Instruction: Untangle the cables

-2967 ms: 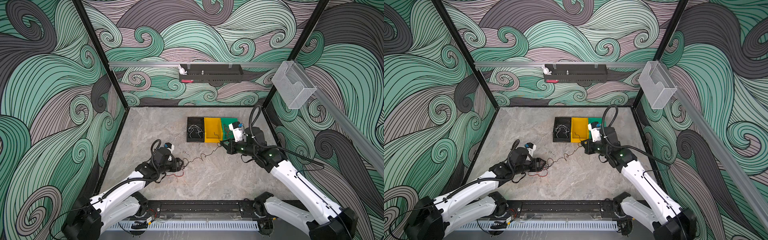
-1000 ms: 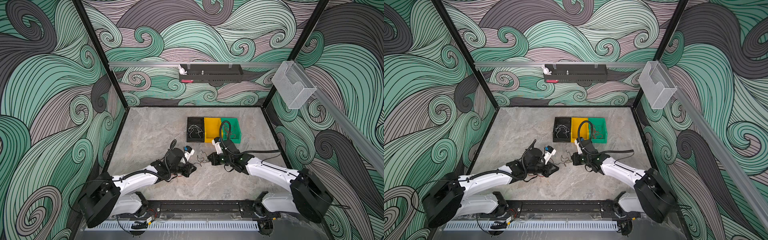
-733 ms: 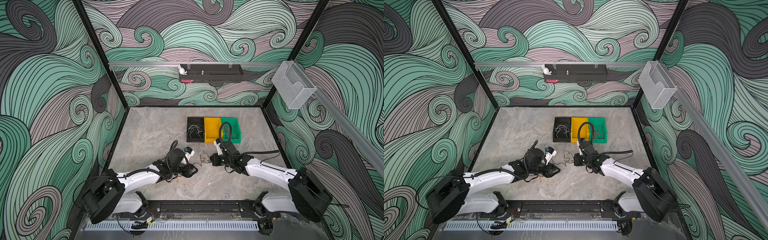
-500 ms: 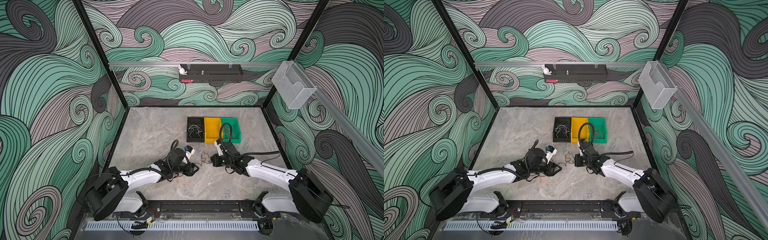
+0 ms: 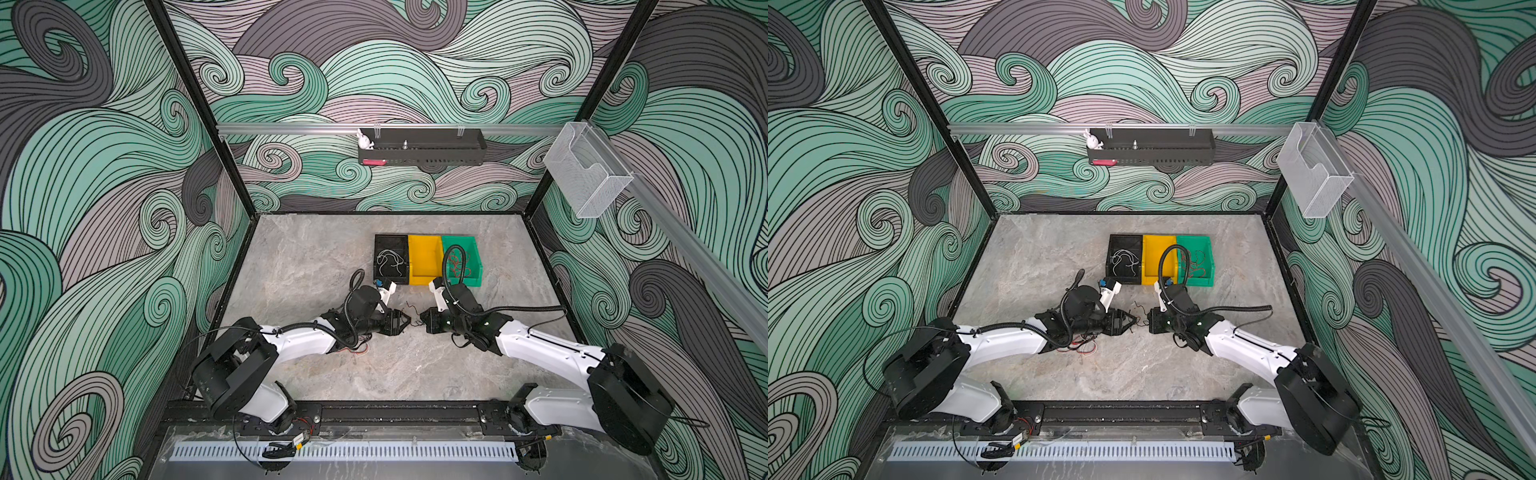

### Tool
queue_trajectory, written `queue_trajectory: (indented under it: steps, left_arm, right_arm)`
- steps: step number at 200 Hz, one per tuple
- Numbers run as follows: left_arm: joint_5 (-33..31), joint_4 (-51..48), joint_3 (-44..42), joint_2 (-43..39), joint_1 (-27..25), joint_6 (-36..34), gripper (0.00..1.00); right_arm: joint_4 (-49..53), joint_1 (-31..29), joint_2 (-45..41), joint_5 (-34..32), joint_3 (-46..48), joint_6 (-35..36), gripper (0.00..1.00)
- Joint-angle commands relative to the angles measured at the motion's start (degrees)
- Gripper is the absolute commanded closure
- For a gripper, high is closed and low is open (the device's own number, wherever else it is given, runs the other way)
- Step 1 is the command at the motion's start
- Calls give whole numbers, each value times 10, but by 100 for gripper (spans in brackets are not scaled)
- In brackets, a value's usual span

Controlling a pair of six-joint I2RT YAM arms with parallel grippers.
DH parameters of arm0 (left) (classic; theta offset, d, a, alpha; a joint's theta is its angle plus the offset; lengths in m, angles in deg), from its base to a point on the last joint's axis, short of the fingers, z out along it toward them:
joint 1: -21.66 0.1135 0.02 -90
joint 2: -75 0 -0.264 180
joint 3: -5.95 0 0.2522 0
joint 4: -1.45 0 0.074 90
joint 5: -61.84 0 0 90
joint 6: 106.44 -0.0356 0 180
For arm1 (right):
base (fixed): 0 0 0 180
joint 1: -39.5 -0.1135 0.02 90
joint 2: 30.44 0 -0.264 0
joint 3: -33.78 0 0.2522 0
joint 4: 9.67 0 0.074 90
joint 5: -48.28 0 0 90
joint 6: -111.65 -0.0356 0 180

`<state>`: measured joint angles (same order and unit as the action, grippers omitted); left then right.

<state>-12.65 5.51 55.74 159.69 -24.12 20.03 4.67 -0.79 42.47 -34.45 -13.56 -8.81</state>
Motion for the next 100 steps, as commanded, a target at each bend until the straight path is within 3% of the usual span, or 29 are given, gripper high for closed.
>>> queue_trajectory:
  steps: [1,55,100]
  left_arm:
    - [-15,-1,29,13,-4,18,48]
    - [-39,-39,47,27,-4,32,64]
    - [-28,-53,50,34,-5,32,90]
  right_arm:
    - [-6,-7,-18,3,8,6,91]
    - [-24,-13,-33,6,24,-1,91]
    - [-35,-18,-36,13,38,-12,88]
